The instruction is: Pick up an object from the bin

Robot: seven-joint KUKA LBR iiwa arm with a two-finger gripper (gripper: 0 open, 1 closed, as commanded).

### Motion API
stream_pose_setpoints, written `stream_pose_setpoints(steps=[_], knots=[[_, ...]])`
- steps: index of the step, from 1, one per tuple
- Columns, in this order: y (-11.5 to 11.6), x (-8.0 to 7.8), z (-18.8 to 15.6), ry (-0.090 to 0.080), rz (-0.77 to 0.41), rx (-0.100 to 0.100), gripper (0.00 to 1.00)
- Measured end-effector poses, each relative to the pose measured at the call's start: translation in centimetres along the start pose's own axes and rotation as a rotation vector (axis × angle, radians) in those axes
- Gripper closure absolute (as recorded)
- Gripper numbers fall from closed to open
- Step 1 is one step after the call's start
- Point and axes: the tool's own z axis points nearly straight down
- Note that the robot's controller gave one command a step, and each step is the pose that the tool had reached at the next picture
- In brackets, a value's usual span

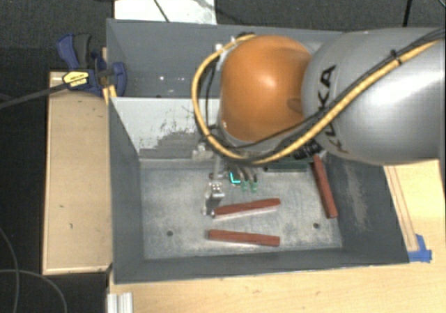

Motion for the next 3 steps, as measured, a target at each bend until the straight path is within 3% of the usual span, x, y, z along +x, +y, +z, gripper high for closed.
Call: stream_pose_setpoints(steps=[1,2,3], knots=[[-0.1,-0.2,-0.4,-0.008,0.005,-0.001,0.0],[-4.8,0.6,3.2,-0.011,-0.069,-0.002,0.0],[-5.9,0.2,8.6,-0.01,0.022,-0.001,0.0]])
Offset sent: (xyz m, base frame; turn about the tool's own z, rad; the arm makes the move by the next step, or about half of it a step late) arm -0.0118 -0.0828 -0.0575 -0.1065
